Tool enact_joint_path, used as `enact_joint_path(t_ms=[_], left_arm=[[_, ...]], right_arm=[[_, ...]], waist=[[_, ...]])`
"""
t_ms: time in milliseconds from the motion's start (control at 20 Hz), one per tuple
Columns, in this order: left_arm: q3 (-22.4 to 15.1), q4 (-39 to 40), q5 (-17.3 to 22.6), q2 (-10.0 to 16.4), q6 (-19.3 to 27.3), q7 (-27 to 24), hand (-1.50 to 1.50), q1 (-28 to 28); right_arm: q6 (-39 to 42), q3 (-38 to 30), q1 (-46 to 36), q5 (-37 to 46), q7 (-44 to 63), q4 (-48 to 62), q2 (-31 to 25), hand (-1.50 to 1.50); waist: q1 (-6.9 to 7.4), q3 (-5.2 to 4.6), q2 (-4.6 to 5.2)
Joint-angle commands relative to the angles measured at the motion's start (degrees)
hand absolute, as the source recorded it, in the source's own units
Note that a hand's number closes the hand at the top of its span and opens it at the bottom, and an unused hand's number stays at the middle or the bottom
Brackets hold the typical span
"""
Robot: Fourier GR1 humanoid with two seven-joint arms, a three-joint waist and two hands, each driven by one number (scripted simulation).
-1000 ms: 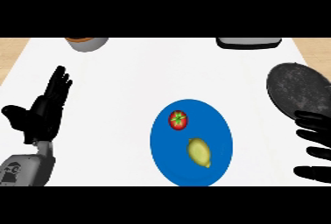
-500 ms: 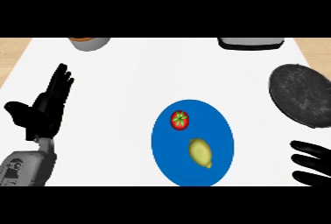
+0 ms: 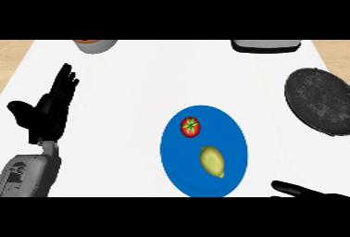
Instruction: Pick the lemon from the plate and place it in the pan
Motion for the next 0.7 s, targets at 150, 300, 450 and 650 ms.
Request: enact_joint_path(t_ms=[150,300,450,650], left_arm=[[1.71,0.36,-0.85,-0.96,-1.14,-0.1,0.0,-1.48],[0.86,2.85,-1.74,-2.63,-2.33,-4.72,0.0,1.39],[2.12,-2.3,-0.65,-0.86,-2.47,3.62,0.0,-1.06],[0.24,-0.68,-3.76,-4.86,-0.84,-1.98,0.0,2.55]], right_arm=[[0.87,-2.33,-1.37,2.67,-0.51,3.66,4.89,-1.5],[-0.68,2.14,-3.34,9.67,5.93,3.25,9.65,-1.5],[1.78,-1.11,-9.57,9.25,5.28,9.66,9.28,-1.5],[3.71,3.48,-8.8,15.86,10.06,6.22,12.45,-1.5]], waist=[[0.24,0.01,0.07],[0.33,-0.01,0.1],[0.55,0.01,0.1],[0.37,-0.01,0.06]])
